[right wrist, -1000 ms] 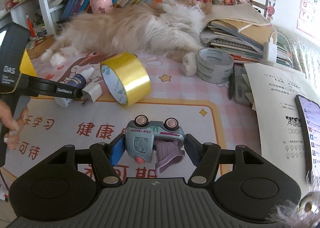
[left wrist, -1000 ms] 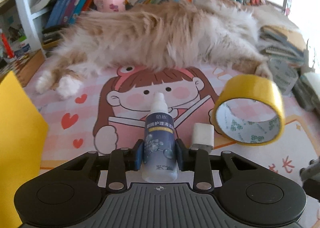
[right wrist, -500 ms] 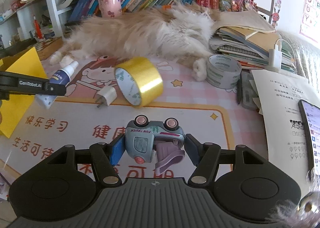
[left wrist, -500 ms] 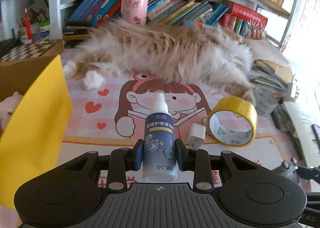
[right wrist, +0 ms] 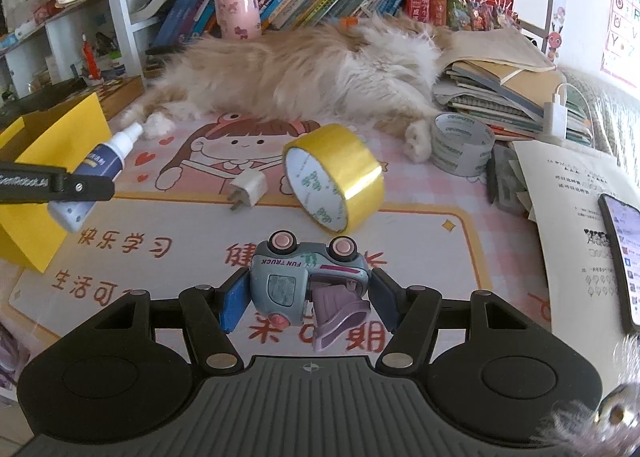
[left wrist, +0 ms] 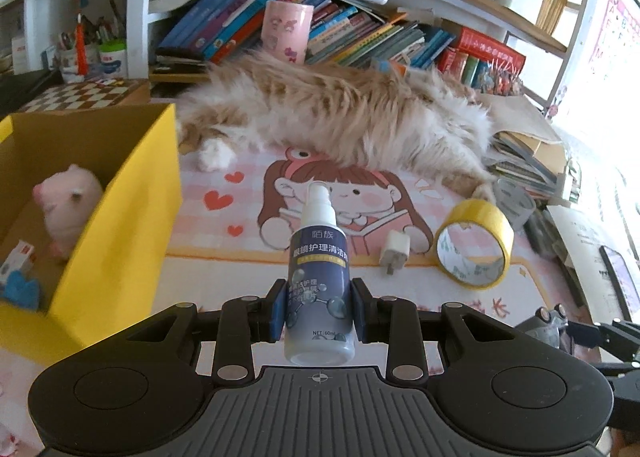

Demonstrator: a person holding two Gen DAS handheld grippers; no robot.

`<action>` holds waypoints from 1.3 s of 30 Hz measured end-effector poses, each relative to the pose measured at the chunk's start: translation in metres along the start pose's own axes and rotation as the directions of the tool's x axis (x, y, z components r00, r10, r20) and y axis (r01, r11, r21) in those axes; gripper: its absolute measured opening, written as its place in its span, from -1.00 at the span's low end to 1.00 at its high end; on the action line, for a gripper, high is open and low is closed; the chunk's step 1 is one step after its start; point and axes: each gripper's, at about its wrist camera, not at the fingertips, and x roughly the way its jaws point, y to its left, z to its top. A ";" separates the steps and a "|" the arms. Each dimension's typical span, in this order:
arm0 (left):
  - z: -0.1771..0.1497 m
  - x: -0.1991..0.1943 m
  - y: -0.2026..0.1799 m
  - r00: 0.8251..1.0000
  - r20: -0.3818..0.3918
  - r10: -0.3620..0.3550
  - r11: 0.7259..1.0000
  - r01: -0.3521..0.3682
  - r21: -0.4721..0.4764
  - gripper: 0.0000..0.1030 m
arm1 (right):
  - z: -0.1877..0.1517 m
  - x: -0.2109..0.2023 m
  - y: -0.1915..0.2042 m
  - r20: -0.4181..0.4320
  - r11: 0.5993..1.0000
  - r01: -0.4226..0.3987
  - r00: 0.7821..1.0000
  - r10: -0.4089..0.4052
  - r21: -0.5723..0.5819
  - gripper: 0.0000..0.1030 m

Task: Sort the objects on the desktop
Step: 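Carry the toy truck and spray bottle toward the yellow box with both tools, then carry the toy truck and spray bottle up over the yellow box with both tools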

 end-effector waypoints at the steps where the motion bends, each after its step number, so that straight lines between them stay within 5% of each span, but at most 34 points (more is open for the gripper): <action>1: -0.002 -0.003 0.003 1.000 -0.003 -0.001 1.000 0.001 0.000 -0.39 | -0.002 -0.001 0.003 -0.001 1.000 -0.001 1.000 0.001 0.000 0.17; 39: -0.083 -0.115 0.087 0.997 -0.010 -0.079 0.997 0.079 -0.012 -0.39 | -0.048 -0.060 0.123 -0.026 1.000 -0.019 0.999 0.019 0.009 0.17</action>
